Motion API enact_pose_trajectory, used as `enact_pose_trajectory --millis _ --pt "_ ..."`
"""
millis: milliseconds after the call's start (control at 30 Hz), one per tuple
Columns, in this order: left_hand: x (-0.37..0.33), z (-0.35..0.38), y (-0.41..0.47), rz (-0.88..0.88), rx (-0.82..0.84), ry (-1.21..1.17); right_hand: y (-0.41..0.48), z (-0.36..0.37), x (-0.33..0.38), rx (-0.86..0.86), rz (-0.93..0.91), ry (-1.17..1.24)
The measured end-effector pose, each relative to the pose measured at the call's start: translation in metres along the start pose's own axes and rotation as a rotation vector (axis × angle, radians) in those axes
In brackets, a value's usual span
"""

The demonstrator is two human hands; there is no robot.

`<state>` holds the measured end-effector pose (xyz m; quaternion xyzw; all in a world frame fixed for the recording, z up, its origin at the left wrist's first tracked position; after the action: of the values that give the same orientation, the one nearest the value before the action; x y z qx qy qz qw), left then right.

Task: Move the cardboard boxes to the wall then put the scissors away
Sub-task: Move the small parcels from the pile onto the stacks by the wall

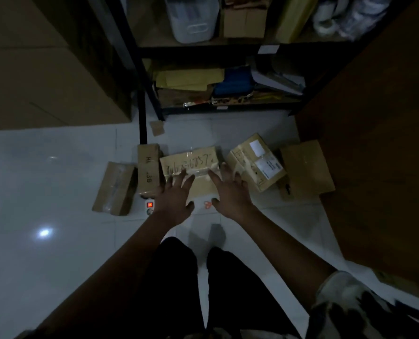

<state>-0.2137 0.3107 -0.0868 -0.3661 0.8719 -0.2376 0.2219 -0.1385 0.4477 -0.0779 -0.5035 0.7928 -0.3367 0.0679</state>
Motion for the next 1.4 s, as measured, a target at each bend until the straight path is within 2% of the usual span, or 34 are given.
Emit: enact_pose_trajectory --millis 133,333,433,667,733,900,1100,1333,1400 --pt "-0.004 0.025 0.036 0.024 -0.05 0.025 0.04 0.026 -0.016 -0.031 -0.028 0.011" --pt "0.034 0.103 0.119 0.044 -0.106 0.039 0.14 0.103 -0.057 -0.094 -0.055 0.011" --pt "0.062 0.159 0.156 0.025 -0.022 0.094 0.187 0.154 -0.082 -0.044 -0.075 -0.098" --pt "0.103 0.259 0.227 -0.086 -0.001 0.102 0.281 0.236 -0.116 0.008 -0.122 -0.153" --pt "0.116 0.271 0.245 -0.133 -0.05 0.114 0.302 0.251 -0.126 -0.005 -0.135 -0.177" --pt "0.158 0.306 0.287 -0.238 -0.03 0.097 0.342 0.275 -0.146 -0.041 -0.183 -0.231" --pt "0.182 0.334 0.316 -0.157 -0.098 0.084 0.377 0.31 -0.167 -0.149 -0.27 -0.307" --pt "0.191 0.345 0.336 -0.156 -0.15 -0.027 0.396 0.315 -0.161 -0.225 -0.341 -0.027" --pt "0.186 0.339 0.333 -0.161 -0.17 -0.085 0.395 0.314 -0.159 -0.196 -0.321 0.017"
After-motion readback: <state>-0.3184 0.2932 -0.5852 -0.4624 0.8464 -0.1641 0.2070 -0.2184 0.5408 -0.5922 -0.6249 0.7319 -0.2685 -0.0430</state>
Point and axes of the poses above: each hand's wrist, its own y-axis towards the middle knuckle, its own z-axis out of the palm, x = y × z, the point moved 4 cm from there along y, towards the middle knuckle, and after that the axes turned 2 degrees about y, right-handed, at the moved point
